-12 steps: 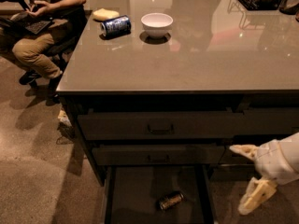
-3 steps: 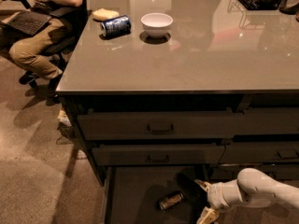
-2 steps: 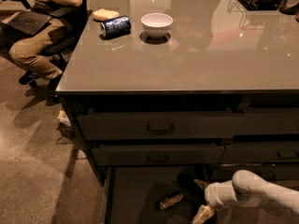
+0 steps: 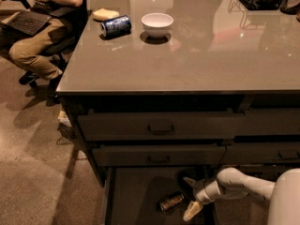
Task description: Pick orange can from bottom drawer and place on counter
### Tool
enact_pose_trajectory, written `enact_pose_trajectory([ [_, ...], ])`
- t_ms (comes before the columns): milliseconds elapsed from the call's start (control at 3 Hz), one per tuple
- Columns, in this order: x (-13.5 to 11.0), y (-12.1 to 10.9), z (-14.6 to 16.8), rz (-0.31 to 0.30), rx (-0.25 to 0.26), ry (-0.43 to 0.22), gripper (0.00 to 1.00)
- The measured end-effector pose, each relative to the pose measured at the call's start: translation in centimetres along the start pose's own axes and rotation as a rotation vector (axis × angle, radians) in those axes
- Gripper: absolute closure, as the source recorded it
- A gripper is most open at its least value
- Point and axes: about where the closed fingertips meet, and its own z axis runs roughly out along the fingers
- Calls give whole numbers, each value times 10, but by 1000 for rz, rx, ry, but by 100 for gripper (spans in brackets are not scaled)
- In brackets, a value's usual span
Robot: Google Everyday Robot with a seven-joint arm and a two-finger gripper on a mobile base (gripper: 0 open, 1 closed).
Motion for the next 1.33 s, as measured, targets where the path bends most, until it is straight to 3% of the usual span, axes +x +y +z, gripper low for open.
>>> enact_pose_trajectory([
  [333, 0, 0, 0, 0, 0, 0, 0],
  [1333, 6, -15, 46, -118, -71, -18, 0],
])
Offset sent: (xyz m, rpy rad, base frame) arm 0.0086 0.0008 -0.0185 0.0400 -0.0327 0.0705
